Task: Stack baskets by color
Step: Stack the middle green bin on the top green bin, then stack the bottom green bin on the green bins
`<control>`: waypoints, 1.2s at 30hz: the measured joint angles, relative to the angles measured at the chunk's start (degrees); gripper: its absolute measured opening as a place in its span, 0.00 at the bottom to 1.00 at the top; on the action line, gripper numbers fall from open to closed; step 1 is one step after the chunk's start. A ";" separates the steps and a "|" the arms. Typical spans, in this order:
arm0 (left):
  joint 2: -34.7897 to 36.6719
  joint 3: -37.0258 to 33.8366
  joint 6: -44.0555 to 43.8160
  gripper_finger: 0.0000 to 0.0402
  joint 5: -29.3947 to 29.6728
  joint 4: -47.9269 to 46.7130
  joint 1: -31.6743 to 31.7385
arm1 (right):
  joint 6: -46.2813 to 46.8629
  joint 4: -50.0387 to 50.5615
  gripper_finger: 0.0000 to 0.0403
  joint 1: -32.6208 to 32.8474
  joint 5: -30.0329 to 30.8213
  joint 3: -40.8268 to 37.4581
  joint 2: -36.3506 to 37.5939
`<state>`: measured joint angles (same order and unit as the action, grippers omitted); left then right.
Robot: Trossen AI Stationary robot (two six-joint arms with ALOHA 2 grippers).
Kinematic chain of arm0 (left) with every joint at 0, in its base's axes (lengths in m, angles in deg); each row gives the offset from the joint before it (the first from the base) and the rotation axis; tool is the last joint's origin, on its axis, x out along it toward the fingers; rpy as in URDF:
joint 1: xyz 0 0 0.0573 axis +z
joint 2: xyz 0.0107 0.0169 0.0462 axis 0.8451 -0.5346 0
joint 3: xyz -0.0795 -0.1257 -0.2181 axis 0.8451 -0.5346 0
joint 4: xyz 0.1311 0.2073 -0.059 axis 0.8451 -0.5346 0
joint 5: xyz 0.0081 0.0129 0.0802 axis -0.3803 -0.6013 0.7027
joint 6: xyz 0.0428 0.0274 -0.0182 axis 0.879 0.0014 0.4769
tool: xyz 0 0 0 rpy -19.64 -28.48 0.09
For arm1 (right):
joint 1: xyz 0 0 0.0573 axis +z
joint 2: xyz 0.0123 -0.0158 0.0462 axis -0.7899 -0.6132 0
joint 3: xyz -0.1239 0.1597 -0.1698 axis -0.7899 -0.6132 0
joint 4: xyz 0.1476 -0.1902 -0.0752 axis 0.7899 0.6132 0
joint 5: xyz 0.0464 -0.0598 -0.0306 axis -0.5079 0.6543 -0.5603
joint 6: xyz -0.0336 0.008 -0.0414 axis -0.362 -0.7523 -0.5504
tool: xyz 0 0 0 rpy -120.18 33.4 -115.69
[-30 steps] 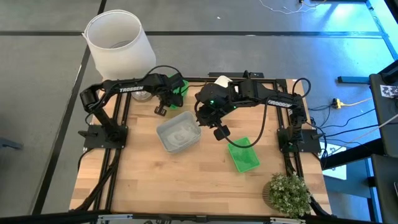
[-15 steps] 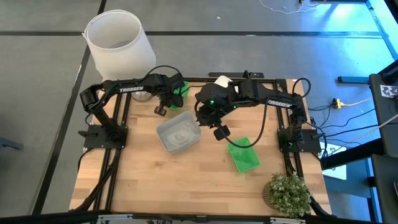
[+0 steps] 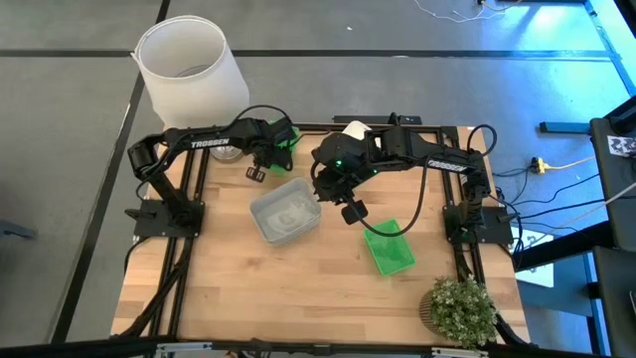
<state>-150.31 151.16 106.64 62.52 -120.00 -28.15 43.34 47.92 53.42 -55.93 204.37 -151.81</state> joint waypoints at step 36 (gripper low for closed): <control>5.49 6.07 -13.98 0.15 -1.07 -4.70 -4.80 | 2.06 2.80 0.21 0.03 -0.05 -0.30 -0.02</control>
<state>-144.82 157.22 92.66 61.45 -124.70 -32.95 45.40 50.71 53.45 -55.98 204.07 -151.83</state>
